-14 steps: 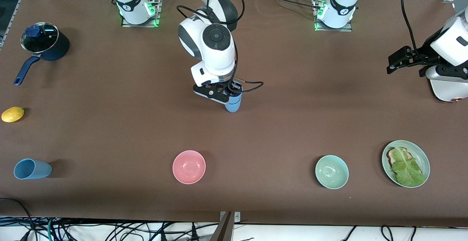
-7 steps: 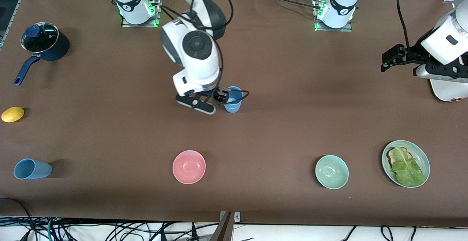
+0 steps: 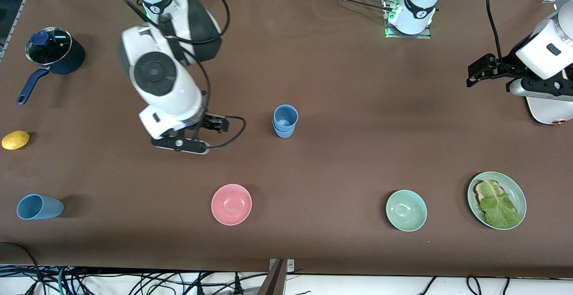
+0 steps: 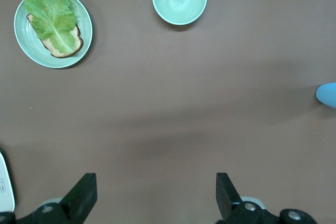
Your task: Stack blue cups with both arms
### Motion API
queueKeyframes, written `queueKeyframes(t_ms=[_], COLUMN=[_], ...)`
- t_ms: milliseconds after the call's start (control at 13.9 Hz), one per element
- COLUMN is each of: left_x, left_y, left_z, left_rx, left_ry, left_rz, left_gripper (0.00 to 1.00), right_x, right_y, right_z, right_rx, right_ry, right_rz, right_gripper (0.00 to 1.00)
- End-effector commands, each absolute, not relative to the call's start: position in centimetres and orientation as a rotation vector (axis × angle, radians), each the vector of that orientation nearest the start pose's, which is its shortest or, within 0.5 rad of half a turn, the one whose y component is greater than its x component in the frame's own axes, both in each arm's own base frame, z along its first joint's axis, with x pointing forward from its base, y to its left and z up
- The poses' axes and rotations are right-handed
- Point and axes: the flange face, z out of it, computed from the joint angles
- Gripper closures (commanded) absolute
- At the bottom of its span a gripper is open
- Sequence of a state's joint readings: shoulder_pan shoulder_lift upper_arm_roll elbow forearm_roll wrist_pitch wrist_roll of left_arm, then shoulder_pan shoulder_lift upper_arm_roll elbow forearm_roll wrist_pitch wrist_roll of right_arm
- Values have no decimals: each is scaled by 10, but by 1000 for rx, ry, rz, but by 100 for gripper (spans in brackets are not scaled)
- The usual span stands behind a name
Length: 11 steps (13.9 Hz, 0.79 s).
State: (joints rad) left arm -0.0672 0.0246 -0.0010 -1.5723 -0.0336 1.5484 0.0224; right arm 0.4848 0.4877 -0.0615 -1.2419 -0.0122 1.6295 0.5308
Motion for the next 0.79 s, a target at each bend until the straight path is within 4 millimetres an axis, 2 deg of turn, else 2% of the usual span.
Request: queueKeyframes(t_ms=[0,216,360,504,720], left_x=[560,562,561,562,561], left_y=[-43,-36,-33,-33,-32], left_z=[612,615,616,621,626], left_rx=[-3168,-3176,-3180,-3176,-3175], left_ry=[151,125,116,108,87], left_rz=[77,67,62,47,33], left_gripper=[0,0,0,0,0], right_x=[616,609,593,571,551], right_y=[246,167,116,77,44], right_z=[527,567,590,605,609], right_rx=[-3206,-3154,-3136,-3123,-3113], right_ry=[69,-25,-24,-40,-51], right_rz=[119,165,142,130,134], right_gripper=[0,0,0,0,0])
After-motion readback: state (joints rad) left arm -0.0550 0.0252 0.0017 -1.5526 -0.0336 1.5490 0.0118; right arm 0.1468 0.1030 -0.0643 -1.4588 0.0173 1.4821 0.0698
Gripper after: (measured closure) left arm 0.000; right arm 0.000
